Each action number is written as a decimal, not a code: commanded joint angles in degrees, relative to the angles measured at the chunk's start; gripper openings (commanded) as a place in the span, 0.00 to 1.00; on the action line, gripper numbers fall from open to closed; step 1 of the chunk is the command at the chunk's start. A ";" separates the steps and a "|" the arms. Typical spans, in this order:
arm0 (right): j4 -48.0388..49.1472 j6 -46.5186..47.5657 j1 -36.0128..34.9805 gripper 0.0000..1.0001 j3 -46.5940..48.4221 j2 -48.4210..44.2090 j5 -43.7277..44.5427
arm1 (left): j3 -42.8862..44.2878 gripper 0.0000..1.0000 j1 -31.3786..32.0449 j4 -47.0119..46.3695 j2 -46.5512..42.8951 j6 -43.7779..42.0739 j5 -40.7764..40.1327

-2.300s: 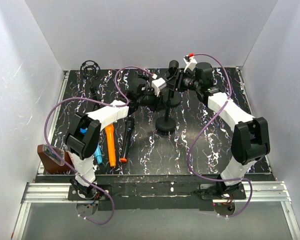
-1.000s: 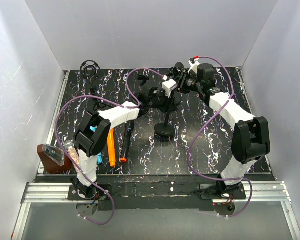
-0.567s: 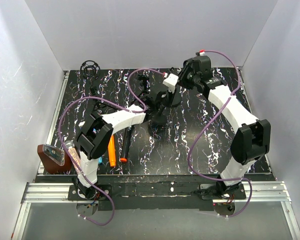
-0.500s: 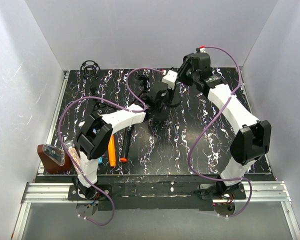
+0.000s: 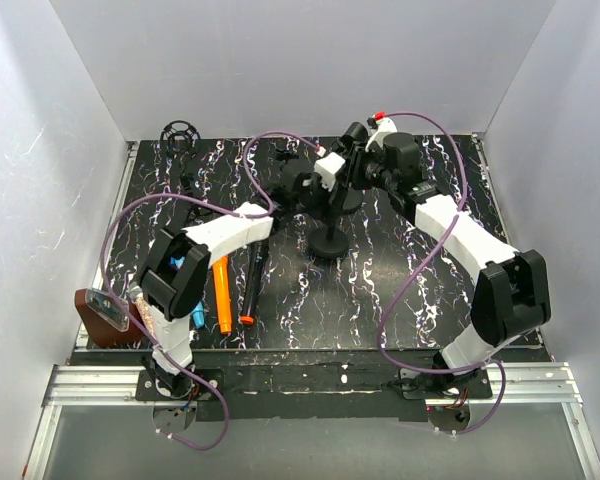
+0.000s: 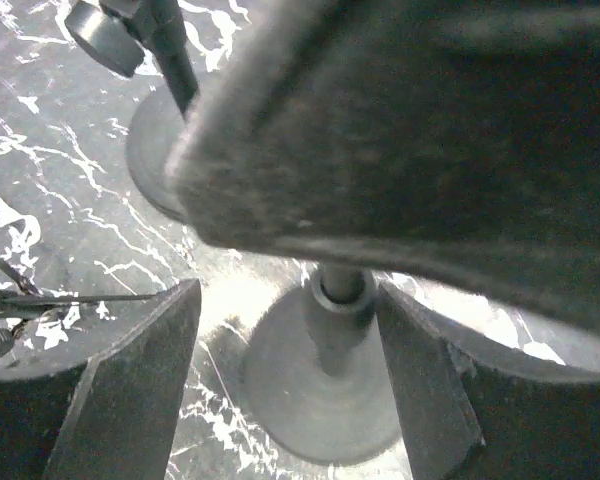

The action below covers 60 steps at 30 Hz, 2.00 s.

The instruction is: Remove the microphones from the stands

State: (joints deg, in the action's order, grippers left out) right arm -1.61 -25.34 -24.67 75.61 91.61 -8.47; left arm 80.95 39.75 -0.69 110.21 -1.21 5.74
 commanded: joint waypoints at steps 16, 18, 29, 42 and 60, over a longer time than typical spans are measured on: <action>31.23 24.19 0.32 0.01 -16.19 -5.57 -32.22 | 23.36 0.69 -16.02 21.71 -16.00 -3.74 27.32; 30.87 24.46 0.23 0.01 -17.34 -5.57 -32.05 | 26.35 0.69 -15.93 21.34 -13.98 -1.17 29.40; 28.15 28.94 -0.73 0.01 -18.92 -4.25 -32.58 | 25.06 0.65 -12.33 16.95 -8.17 -0.09 34.07; 22.88 32.63 -0.91 0.01 -21.21 -0.04 -31.61 | 9.68 0.61 -10.74 20.99 -11.95 -13.63 33.73; 15.50 35.54 0.14 0.75 -18.22 1.30 -30.91 | 7.03 0.62 -9.95 19.15 -13.79 -15.31 23.62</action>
State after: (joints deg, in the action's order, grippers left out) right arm 22.63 7.99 -24.62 56.38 93.89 -41.78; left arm 87.70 29.12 18.85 99.74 -15.94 30.57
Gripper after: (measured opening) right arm 0.536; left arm 0.611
